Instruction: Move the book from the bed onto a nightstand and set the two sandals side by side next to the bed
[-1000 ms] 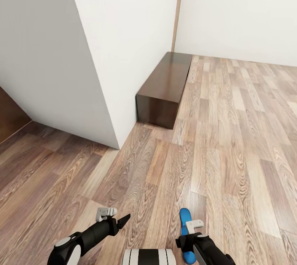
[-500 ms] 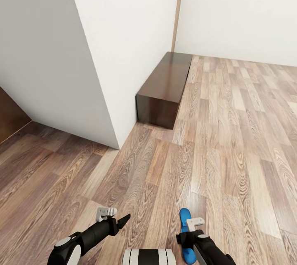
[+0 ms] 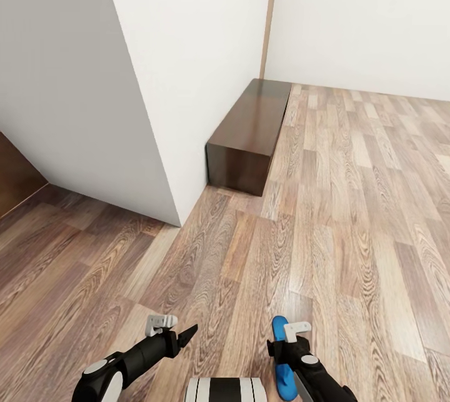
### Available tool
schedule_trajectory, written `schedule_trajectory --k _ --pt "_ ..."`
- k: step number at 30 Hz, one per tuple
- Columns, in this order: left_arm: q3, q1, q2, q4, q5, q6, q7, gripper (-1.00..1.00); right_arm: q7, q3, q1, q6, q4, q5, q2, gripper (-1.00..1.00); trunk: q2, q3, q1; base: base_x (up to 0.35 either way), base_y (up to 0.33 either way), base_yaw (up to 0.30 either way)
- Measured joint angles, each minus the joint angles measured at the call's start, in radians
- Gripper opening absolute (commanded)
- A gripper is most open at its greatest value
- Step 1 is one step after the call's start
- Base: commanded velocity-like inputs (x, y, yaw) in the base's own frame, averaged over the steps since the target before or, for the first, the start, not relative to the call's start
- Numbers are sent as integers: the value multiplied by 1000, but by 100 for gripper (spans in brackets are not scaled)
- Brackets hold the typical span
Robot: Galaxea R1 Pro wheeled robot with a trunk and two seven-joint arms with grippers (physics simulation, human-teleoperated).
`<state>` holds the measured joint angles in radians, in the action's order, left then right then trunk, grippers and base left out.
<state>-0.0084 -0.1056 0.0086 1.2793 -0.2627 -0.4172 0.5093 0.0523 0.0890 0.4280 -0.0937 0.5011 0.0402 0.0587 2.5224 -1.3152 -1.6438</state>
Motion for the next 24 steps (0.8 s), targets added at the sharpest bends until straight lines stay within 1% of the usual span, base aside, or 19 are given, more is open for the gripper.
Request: schedule_trajectory --k 20,24 --pt "1 0 0 1 -1 -1 3 100 2 0 0 1 0 0 0 100 0 0 0 0 0 0" --pt "1 0 0 1 -1 -1 3 100 2 -1 0 0 0 -1 0 100 1 -15 -2 0 0 0"
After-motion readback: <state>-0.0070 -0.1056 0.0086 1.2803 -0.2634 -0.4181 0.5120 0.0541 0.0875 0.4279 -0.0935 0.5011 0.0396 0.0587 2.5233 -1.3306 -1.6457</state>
